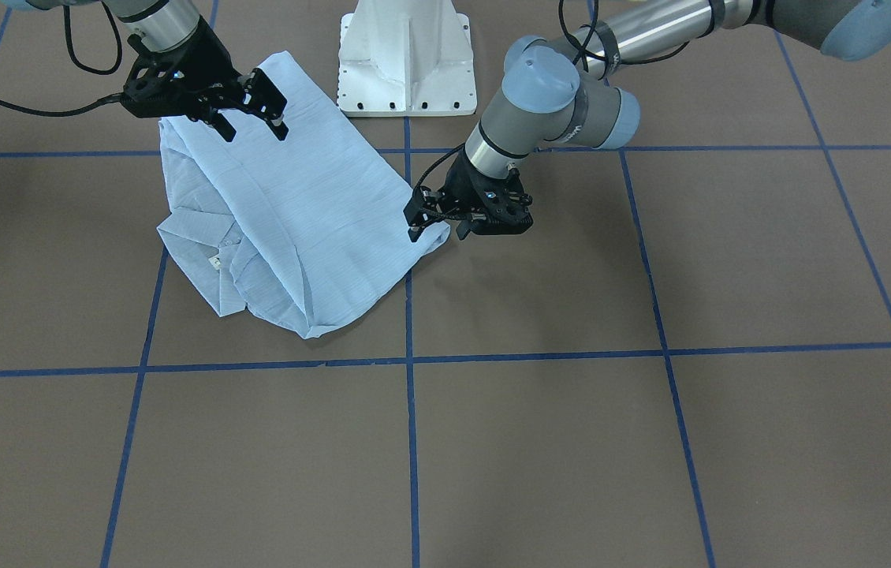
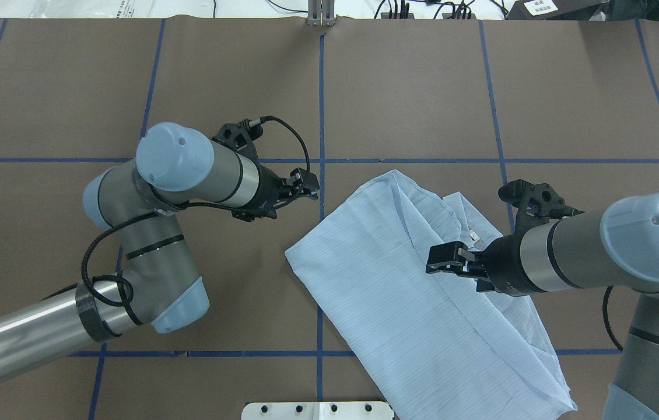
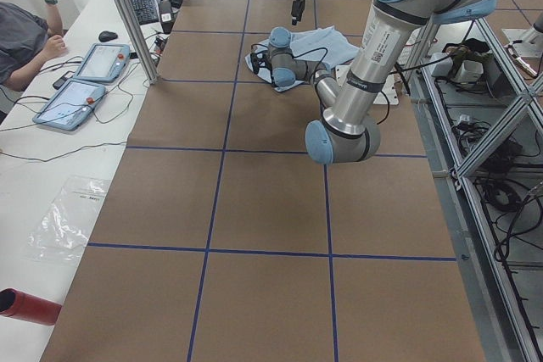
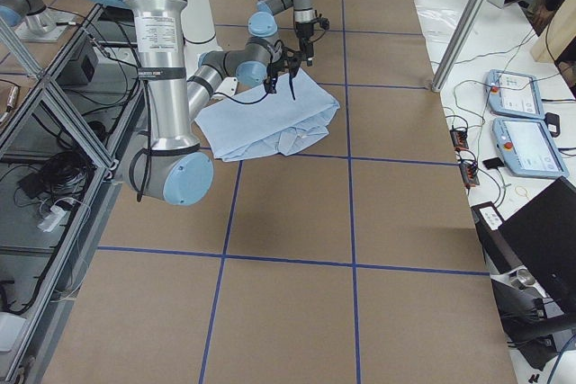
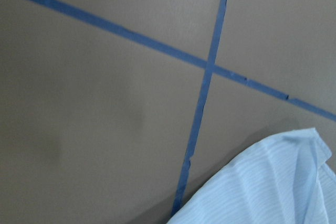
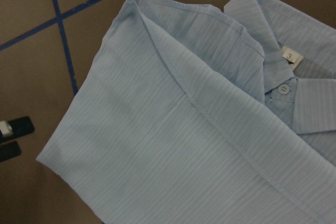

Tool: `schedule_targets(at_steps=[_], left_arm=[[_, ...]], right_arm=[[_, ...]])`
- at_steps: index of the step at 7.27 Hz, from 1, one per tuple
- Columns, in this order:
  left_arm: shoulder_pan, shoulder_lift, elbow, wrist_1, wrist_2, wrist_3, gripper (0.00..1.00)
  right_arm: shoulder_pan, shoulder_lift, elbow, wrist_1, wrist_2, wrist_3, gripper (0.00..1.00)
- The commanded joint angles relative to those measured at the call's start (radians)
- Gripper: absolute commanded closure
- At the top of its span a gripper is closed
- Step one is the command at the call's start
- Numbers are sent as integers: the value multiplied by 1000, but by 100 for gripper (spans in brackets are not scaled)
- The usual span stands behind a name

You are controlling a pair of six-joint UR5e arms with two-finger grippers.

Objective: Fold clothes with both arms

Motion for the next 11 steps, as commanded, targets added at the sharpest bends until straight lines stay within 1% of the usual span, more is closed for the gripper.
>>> schedule_targets(at_steps=[1, 2, 3, 4, 5, 6, 7, 8, 9, 11], left_arm=[[30, 21, -1, 1, 5, -12, 13], [33, 24, -1, 1, 4, -12, 17], [34, 21, -1, 1, 4, -12, 32], [34, 21, -1, 1, 4, -13, 43], [34, 21, 1, 1, 4, -12, 57], [34, 21, 2, 1, 4, -13, 80], [34, 21, 4, 1, 4, -13, 100], [27, 24, -1, 1, 4, -13, 100], [-10, 23, -16, 9, -4, -12, 100], [-131, 21, -1, 82, -5, 24, 100]], right_arm=[[8, 2, -3, 0, -1, 0, 0], [10, 2, -3, 0, -1, -1, 0], [13, 2, -3, 0, -1, -1, 0], [13, 2, -3, 0, -1, -1, 0], [13, 2, -3, 0, -1, -1, 0], [13, 2, -3, 2, -1, 0, 0], [13, 1, -4, 2, -1, -1, 0], [14, -1, -16, 6, 1, -1, 0], [19, 1, -21, 6, -2, -4, 0], [34, -1, -24, 8, -2, -13, 0]])
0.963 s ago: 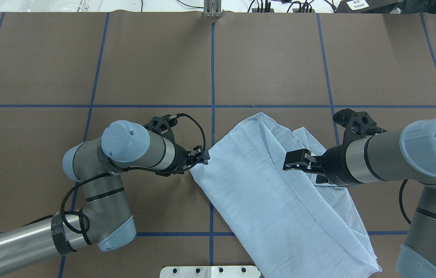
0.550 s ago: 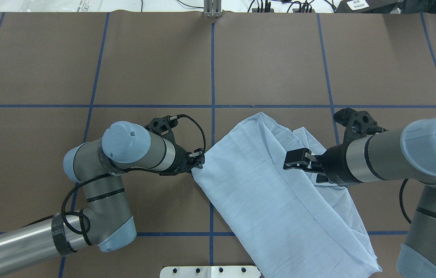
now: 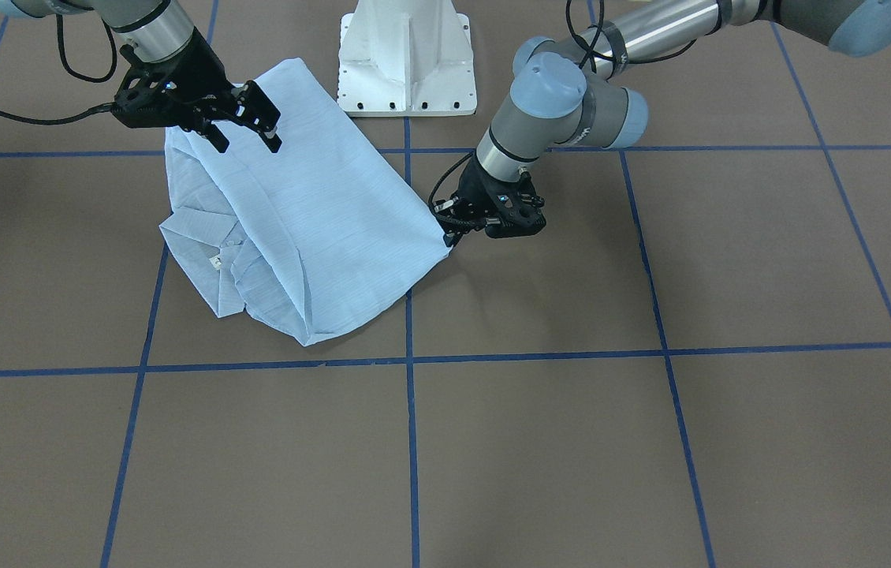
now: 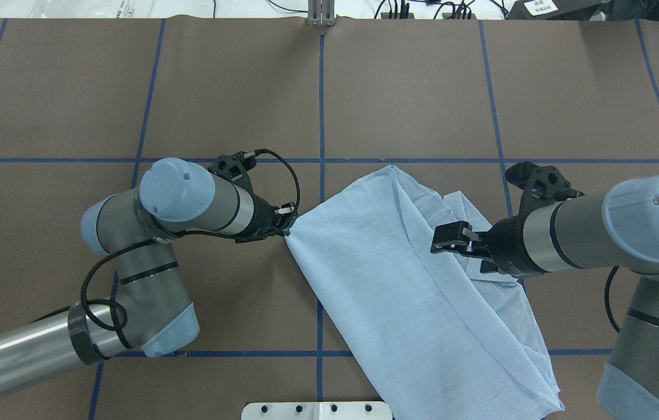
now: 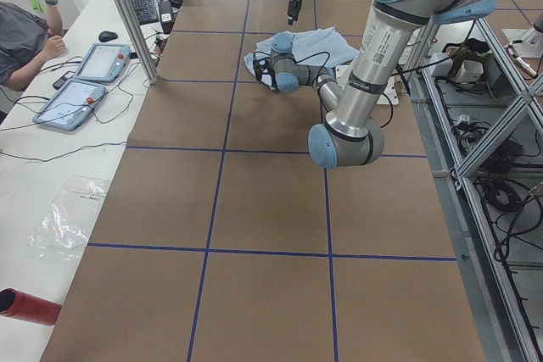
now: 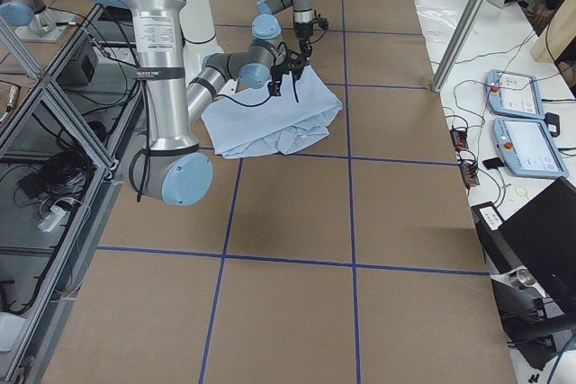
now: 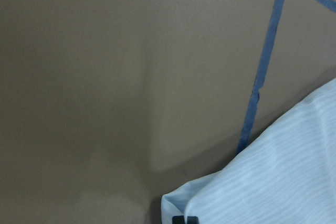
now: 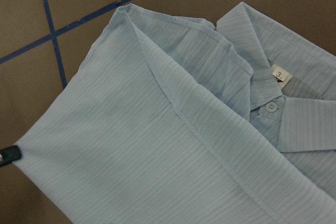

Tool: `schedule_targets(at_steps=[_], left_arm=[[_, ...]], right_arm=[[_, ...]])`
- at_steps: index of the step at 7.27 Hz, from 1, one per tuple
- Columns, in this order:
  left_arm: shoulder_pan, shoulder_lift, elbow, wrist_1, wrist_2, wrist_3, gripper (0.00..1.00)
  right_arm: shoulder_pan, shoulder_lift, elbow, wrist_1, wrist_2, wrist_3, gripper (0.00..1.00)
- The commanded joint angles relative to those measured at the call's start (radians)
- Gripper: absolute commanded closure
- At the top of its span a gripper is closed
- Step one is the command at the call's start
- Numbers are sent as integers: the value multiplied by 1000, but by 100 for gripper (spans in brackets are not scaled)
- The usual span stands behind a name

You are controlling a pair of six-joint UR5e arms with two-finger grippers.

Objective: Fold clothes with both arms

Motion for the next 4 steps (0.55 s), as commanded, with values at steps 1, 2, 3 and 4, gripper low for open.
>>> schedule_targets(at_steps=[1, 2, 3, 4], left_arm=[[-128, -17, 70, 41, 0, 71, 100], [-180, -80, 176, 31, 2, 118, 100], [-212, -163, 291, 26, 3, 139, 100], [-232, -235, 410, -68, 5, 143, 100]], right_arm=[[12, 1, -2, 1, -9, -5, 0], [12, 1, -7, 1, -17, -5, 0], [14, 1, -10, 1, -29, -5, 0], [14, 3, -14, 1, -36, -5, 0]])
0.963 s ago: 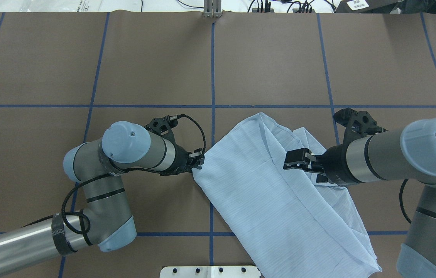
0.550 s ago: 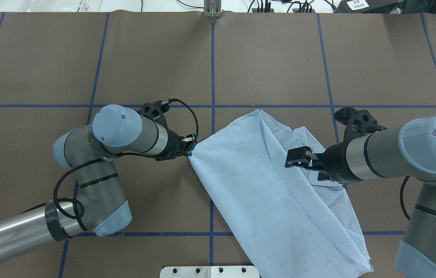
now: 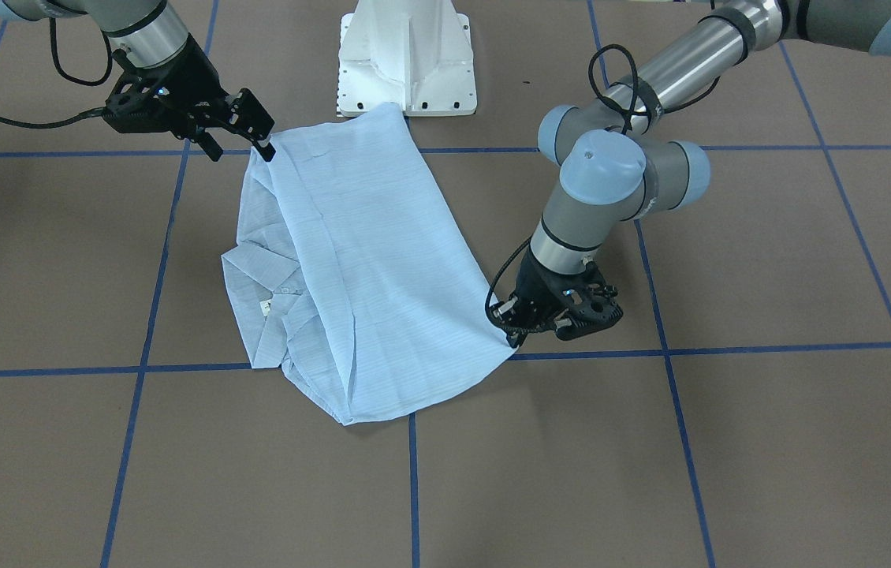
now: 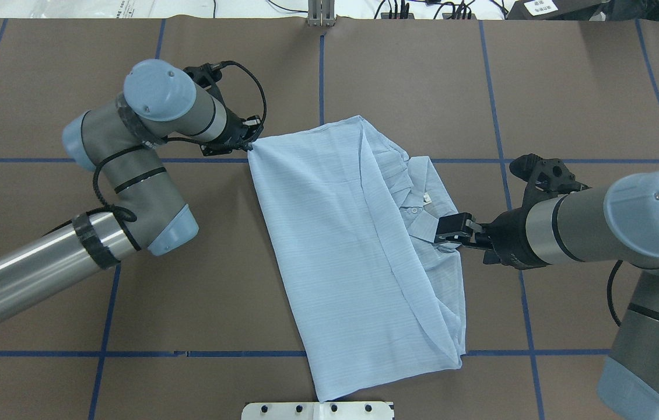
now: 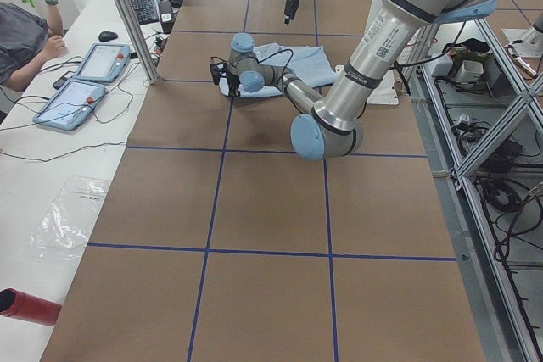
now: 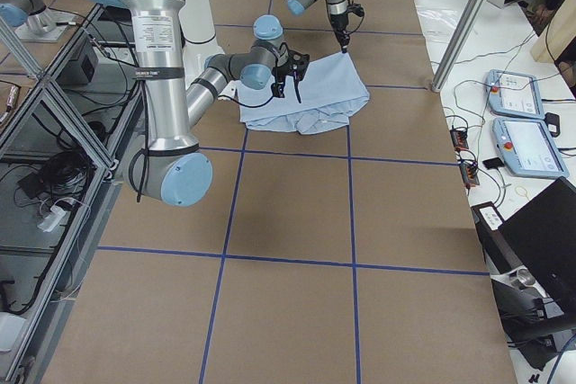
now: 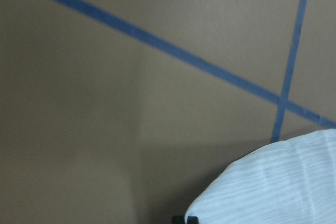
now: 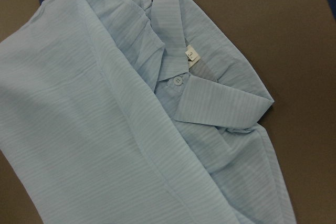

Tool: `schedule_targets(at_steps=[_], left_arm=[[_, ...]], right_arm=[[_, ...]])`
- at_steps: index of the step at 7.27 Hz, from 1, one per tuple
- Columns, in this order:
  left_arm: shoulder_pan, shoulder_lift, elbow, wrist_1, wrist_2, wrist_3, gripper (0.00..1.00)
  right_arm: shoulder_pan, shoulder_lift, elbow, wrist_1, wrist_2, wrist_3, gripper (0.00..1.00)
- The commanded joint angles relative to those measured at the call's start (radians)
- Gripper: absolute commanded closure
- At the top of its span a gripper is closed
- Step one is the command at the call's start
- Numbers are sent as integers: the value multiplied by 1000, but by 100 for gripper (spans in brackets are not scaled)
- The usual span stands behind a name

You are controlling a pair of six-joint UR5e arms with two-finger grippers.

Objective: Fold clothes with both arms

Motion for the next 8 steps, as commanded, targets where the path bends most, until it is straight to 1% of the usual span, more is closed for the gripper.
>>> schedule_targets(at_steps=[1, 2, 3, 5, 7, 8], left_arm=[[-36, -112, 241, -267, 72, 18, 100], [-37, -211, 425, -369, 118, 18, 100], [-39, -220, 458, -404, 153, 18, 100], [-54, -212, 469, -404, 157, 19, 100], [-82, -185, 472, -402, 157, 31, 100], [-83, -183, 470, -402, 157, 44, 85]], right_arm=[[-1, 1, -7, 0, -24, 0, 0], [-2, 1, -7, 0, -40, 0, 0], [-7, 3, -19, 0, -50, 0, 0], [-8, 6, -33, 0, -50, 0, 0], [-8, 47, -63, 0, -51, -2, 0], [-10, 49, -65, 0, -51, -2, 0]])
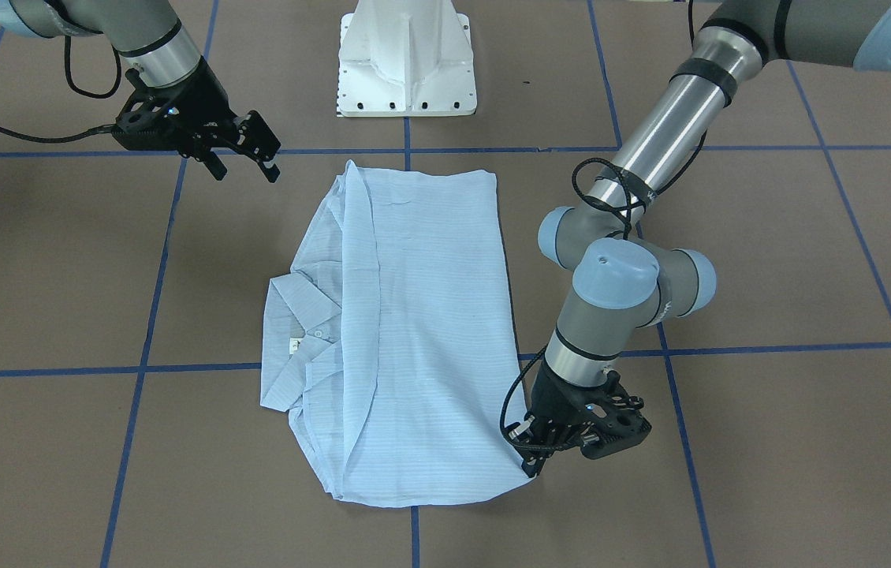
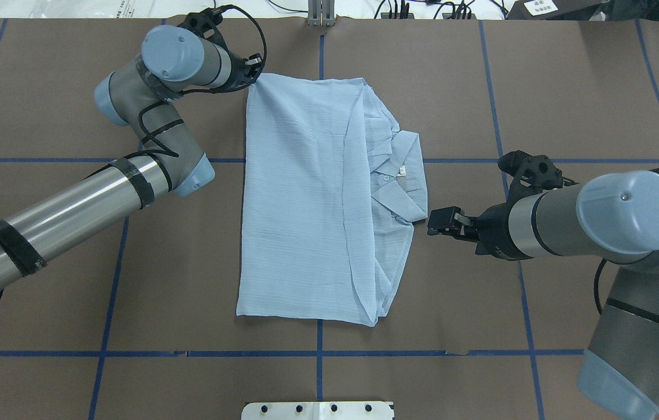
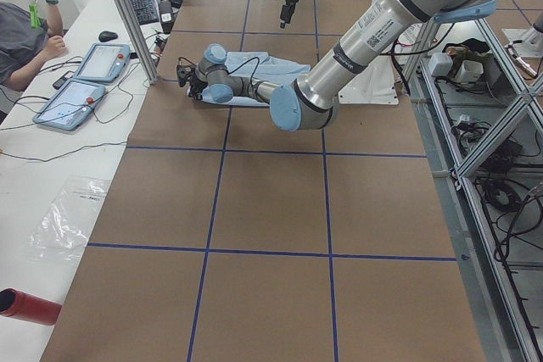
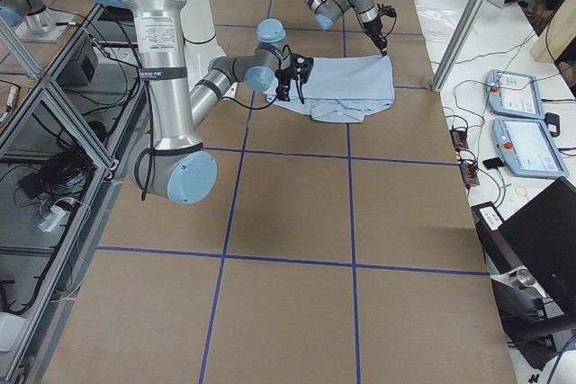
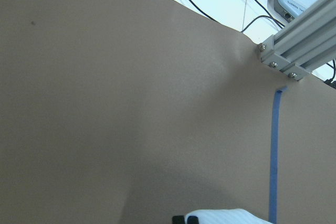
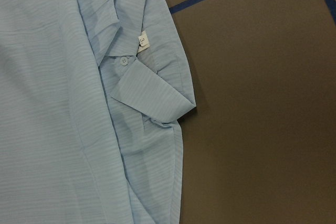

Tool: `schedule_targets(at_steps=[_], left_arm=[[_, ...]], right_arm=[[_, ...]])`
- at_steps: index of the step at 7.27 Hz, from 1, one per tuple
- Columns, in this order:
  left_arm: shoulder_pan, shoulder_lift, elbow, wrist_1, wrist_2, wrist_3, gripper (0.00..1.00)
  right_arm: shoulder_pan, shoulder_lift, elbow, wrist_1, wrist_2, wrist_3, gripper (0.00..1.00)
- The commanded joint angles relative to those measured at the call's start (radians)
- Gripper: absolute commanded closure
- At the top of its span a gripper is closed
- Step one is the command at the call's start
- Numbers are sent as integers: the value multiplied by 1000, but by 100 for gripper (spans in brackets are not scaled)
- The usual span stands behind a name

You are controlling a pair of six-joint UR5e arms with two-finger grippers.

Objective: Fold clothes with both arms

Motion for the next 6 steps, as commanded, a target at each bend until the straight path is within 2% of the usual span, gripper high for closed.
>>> schedule_targets(at_steps=[1, 2, 3, 4, 5, 6], left_arm=[[-9, 10, -6, -2, 0, 28, 2], [-22, 13, -28, 0, -10, 36, 0], [-63, 59, -96, 9, -109, 39, 0], [-114, 134, -208, 50, -261, 104, 0], [-127, 219, -341, 105, -297, 139, 0], [-127, 293, -472, 153, -302, 154, 0]], right_arm=[[-1, 29, -22, 0, 0, -8, 0], [-1, 72, -51, -6, -15, -37, 0], [-9, 121, -97, -14, -26, -52, 0], [-39, 170, -143, -14, -78, -54, 0], [-68, 192, -175, -26, -113, -57, 0], [-93, 231, -178, -126, -153, -122, 0]])
